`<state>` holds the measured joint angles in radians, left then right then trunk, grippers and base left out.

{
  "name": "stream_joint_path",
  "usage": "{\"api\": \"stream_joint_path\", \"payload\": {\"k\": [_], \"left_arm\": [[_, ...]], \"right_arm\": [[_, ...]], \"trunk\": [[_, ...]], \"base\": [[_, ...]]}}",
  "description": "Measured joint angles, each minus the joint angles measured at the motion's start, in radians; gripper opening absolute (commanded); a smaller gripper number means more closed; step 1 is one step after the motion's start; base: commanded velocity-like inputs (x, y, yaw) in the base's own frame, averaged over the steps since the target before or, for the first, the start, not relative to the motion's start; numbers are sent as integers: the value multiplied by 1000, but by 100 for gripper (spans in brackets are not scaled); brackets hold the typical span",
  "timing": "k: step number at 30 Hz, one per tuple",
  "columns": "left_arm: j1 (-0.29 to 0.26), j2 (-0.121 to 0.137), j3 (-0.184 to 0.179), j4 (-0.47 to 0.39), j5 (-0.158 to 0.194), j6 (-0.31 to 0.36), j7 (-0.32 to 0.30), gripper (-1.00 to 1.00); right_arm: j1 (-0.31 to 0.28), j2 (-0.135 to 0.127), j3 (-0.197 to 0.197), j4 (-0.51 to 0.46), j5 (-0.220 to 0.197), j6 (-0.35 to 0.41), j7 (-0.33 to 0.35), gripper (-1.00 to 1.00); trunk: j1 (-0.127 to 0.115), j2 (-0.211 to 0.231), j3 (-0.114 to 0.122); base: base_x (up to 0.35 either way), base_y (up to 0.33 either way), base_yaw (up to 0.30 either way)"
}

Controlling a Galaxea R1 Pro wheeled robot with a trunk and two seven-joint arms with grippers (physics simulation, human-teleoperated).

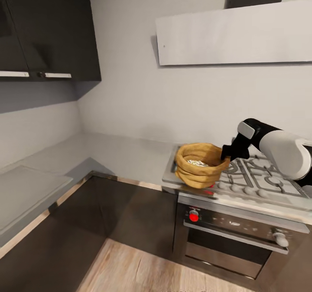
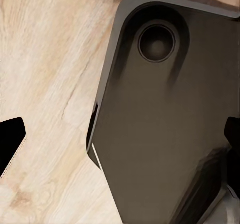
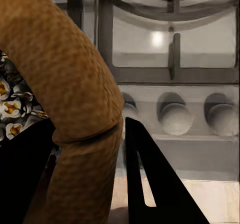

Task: In the kitchen, take the popcorn bag from the countertop, put it into the microwave, and heat it until the popcorn is cooked so the cooked popcorn ends up inside the bag.

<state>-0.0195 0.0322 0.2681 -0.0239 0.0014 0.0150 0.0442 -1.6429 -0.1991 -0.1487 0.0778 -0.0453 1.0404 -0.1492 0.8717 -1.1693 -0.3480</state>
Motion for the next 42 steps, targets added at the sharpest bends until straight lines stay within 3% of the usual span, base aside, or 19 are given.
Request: {"api": "stream_joint_path", "payload": {"k": [7, 27, 42], "left_arm": [[0, -1, 0, 0, 0, 0, 0, 100], [0, -1, -1, 0, 0, 0, 0, 100], [0, -1, 1, 0, 0, 0, 0, 100]], "right_arm": [[0, 0, 0, 0, 0, 0, 0, -100], [0, -2, 0, 0, 0, 0, 0, -100], [0, -6, 0, 0, 1, 0, 0, -100]], "trunk": [[0, 0, 4], [0, 0, 5], [0, 0, 5]], "base": [[-285, 0, -211], [-338, 0, -12], [-317, 99, -279]]}}
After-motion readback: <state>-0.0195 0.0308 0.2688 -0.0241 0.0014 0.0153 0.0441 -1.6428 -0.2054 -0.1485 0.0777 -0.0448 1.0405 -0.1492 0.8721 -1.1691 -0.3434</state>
